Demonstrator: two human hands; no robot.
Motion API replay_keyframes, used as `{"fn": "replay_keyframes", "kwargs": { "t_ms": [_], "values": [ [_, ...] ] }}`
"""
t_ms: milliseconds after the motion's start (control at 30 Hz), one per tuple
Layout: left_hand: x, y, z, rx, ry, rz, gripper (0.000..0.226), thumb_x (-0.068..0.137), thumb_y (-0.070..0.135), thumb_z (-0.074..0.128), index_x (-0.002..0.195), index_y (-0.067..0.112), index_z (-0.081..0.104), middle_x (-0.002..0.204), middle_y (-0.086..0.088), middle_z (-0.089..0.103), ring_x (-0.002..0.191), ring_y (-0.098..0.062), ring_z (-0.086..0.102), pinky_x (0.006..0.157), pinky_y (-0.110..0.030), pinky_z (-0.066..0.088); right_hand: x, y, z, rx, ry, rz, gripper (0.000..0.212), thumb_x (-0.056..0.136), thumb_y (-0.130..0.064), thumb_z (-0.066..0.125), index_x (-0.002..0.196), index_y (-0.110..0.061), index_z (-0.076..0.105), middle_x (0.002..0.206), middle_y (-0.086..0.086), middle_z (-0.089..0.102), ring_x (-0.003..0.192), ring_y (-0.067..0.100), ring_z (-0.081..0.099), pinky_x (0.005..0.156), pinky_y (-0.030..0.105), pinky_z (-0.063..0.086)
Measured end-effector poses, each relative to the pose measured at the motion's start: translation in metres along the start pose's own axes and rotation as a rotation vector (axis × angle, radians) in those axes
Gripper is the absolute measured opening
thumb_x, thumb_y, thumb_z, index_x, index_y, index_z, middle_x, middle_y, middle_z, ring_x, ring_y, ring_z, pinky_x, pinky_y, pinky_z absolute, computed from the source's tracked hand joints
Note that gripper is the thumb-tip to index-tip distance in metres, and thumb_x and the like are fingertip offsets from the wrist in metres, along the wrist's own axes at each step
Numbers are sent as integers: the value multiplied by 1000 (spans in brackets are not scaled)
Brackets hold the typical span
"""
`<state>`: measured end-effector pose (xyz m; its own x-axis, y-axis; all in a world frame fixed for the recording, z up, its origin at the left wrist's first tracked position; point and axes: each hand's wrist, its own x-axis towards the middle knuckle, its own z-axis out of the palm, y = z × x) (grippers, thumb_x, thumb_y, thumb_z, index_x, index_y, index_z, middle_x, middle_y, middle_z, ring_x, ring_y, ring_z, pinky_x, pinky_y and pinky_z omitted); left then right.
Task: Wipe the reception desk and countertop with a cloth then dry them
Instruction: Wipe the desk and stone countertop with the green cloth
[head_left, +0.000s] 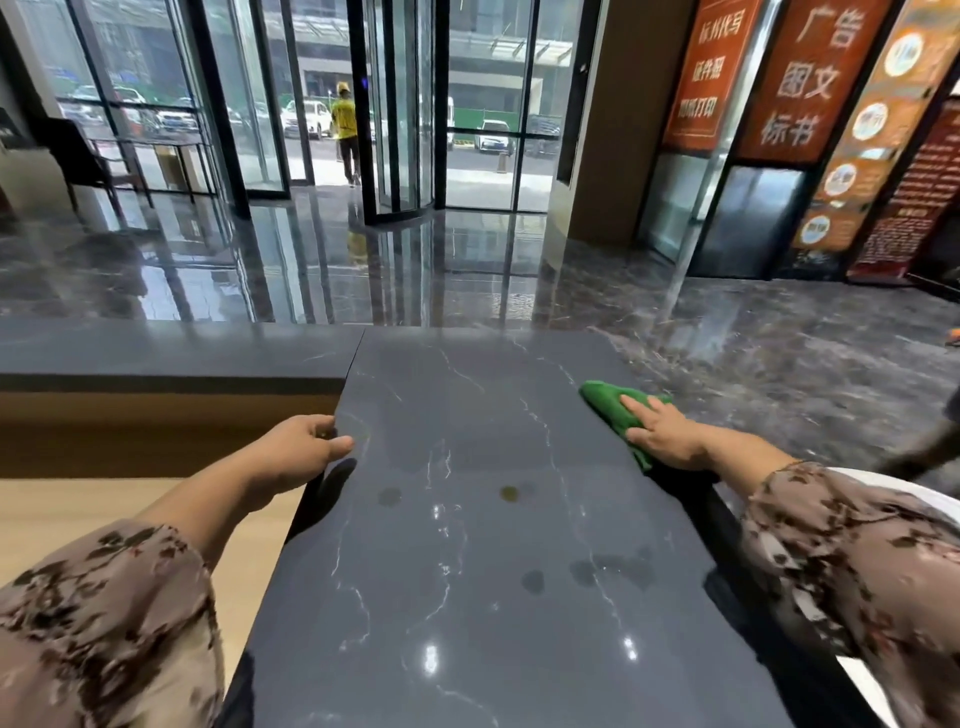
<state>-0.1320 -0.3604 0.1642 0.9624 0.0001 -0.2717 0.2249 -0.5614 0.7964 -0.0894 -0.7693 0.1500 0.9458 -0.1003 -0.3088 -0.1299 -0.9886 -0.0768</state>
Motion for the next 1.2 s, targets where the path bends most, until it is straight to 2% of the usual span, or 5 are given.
{"fn": "replay_keyframes", "kwargs": {
  "t_ms": [300,667,767,900,1200],
  "values": [
    [-6,-15,-13,-56,-4,-69,60,98,26,51,151,10,25,140,-12,49,120,-25,51,100,-38,41,-27,-65,11,19,11,214,64,102,-39,29,154,-23,-6,159,17,-14,146,38,-8,119,46,3],
    [-45,-28,-18,-115,-61,-62,58,99,23,50,150,10,25,136,-8,50,116,-22,52,92,-36,44,-90,-266,56,66,-16,-173,66,100,-29,33,153,-25,-7,157,17,-19,146,36,-15,117,47,-6],
    [-58,-26,-12,-101,-74,-34,50,100,16,47,146,7,31,113,-6,56,103,-21,51,76,-29,43,-96,-252,57,52,2,-224,61,102,-32,29,153,-28,-3,159,14,-13,147,32,-11,118,44,-3],
    [-75,-23,-6,-44,-43,31,55,99,11,48,149,7,25,146,-12,42,111,-22,48,87,-33,42,-99,-179,47,81,33,-114,58,102,-35,27,154,-29,1,160,13,-7,148,30,-6,119,42,0],
    [-98,-35,2,27,-58,121,36,95,6,46,129,17,47,123,-5,59,103,-23,57,86,-36,49,-127,-14,51,84,96,313,62,100,-33,30,154,-26,0,160,18,1,147,35,3,119,44,11]
  ]
}}
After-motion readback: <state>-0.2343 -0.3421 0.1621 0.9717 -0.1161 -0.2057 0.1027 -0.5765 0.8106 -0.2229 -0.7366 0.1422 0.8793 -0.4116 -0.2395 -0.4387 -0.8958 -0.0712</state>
